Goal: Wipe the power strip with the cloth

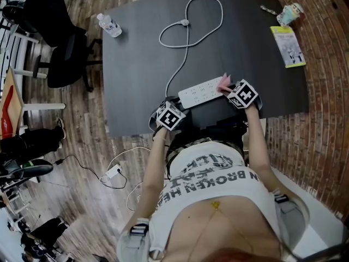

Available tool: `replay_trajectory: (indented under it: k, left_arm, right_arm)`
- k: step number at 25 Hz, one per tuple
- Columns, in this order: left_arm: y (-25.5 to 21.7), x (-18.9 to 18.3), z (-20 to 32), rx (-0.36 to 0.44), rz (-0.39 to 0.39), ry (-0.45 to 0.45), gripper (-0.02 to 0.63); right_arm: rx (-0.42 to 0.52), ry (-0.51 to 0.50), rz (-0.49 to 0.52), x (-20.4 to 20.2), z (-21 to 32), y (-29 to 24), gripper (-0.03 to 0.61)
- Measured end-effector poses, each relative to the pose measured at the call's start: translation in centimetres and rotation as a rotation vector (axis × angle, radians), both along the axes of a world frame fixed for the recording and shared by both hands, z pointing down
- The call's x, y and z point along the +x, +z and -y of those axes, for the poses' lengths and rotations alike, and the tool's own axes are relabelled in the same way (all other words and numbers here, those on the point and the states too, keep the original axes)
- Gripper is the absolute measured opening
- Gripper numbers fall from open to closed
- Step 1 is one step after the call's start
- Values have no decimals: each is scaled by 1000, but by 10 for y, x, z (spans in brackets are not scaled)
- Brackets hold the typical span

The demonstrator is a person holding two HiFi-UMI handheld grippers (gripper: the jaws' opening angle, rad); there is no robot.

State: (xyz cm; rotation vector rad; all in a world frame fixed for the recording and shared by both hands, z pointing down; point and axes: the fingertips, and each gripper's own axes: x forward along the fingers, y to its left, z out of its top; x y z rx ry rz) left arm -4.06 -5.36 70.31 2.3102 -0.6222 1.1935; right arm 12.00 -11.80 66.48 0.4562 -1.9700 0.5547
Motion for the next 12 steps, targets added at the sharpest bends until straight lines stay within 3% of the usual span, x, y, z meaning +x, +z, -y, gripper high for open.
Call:
replay_trajectory:
  k: [6, 12]
  left_arm:
    - [-11, -3, 1, 31, -6, -11, 261]
    - [-61, 5, 12, 118, -98, -82, 261]
  right_arm:
    - [81, -81, -3, -5, -5, -4, 17]
    - [119, -86, 92, -22, -7, -26, 17]
